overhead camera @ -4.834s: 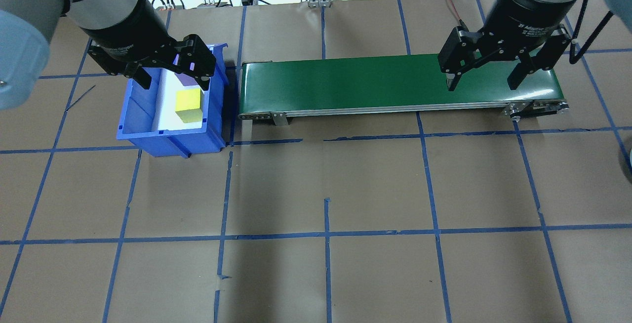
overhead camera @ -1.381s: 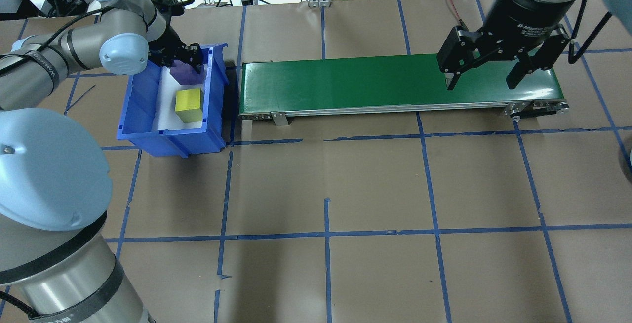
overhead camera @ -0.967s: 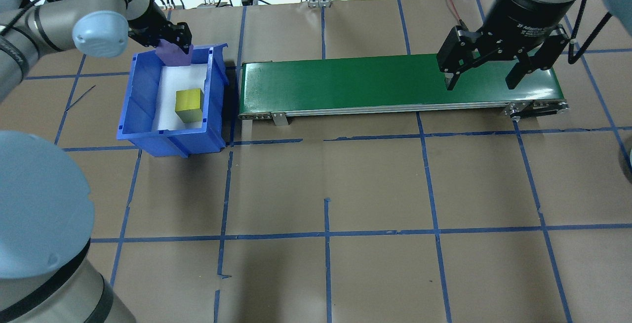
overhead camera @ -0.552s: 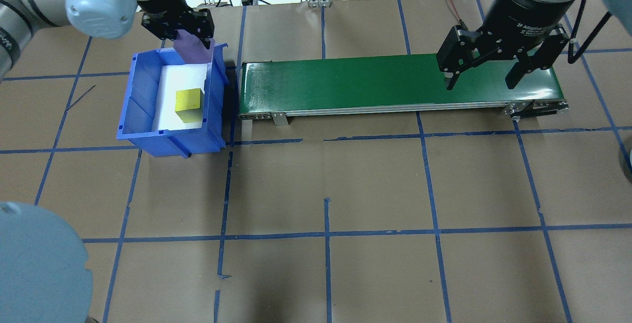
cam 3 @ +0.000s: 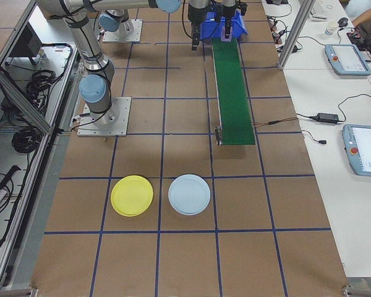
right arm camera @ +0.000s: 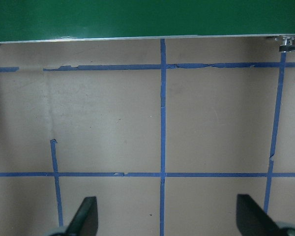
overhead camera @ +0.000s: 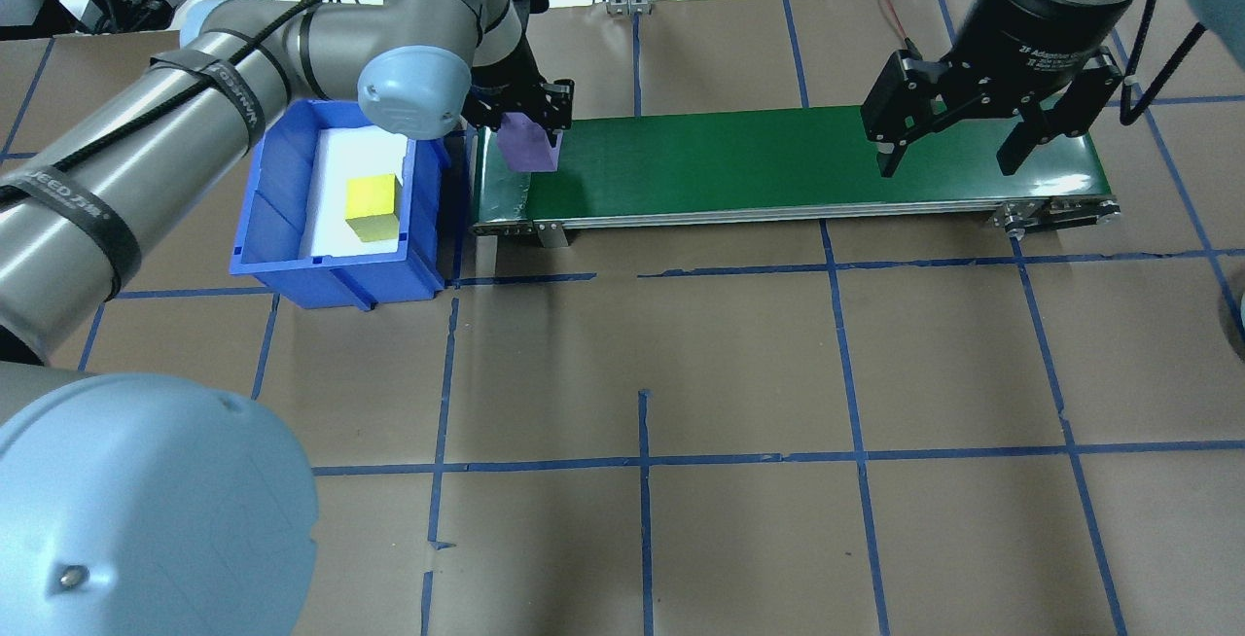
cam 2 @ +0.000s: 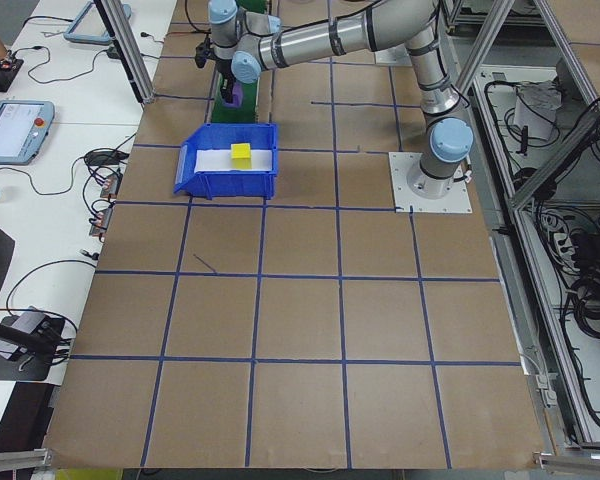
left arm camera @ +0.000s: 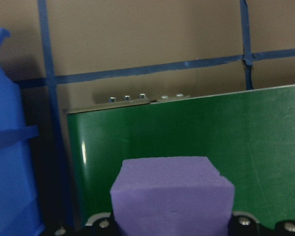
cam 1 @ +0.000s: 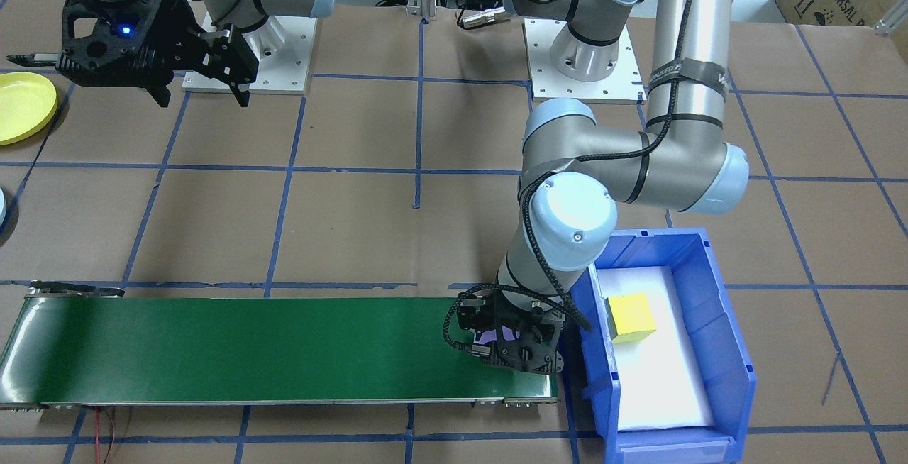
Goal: Move block left to right into plate
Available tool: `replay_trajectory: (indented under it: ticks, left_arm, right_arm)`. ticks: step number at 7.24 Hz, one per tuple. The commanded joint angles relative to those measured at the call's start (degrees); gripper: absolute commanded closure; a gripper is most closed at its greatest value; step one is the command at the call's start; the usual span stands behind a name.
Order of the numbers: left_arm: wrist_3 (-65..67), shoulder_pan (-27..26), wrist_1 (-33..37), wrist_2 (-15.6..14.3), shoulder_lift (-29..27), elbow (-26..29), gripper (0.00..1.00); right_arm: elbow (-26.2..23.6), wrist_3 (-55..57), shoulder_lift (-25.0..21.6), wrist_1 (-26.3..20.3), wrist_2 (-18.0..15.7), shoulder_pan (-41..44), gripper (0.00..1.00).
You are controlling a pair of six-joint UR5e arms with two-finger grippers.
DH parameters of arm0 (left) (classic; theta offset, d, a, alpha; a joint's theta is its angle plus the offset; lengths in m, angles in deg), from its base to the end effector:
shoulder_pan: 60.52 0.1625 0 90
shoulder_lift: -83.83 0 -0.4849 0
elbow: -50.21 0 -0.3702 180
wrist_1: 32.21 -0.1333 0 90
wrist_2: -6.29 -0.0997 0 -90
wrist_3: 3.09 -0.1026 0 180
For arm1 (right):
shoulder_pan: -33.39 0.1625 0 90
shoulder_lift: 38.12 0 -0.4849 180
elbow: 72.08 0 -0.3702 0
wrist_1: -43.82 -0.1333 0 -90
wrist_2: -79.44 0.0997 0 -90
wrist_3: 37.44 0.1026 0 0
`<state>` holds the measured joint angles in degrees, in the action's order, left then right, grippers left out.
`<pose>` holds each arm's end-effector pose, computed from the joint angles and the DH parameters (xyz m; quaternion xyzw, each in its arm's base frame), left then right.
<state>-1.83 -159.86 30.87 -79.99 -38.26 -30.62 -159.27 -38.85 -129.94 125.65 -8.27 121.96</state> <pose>-0.2525 -0.6731 0.3340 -0.0715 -0.9963 0.0317 0.0355 0.1262 -0.4501 0.5686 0.0008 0.9993 0.0304 0.0207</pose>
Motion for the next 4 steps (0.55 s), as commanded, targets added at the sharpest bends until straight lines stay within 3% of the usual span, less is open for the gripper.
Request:
replay_trajectory:
  ticks: [1,2,4]
  left_arm:
    - [-0.3,-0.7,-0.7,0.1,0.1,-1.3,0.36]
    - [0.0,-0.7,-0.2,0.1,0.7,-1.3,0.00]
    - [0.1,-0.7,-0.2,0.1,3.6,-1.0,0.00]
  right_arm:
    - [0.0,0.0,0.0,0.0,0.0,0.0,0.00]
    - [0.0,0.0,0.0,0.0,0.0,0.0,0.00]
    - [0.0,0.0,0.1,0.0,0.0,0.0,0.00]
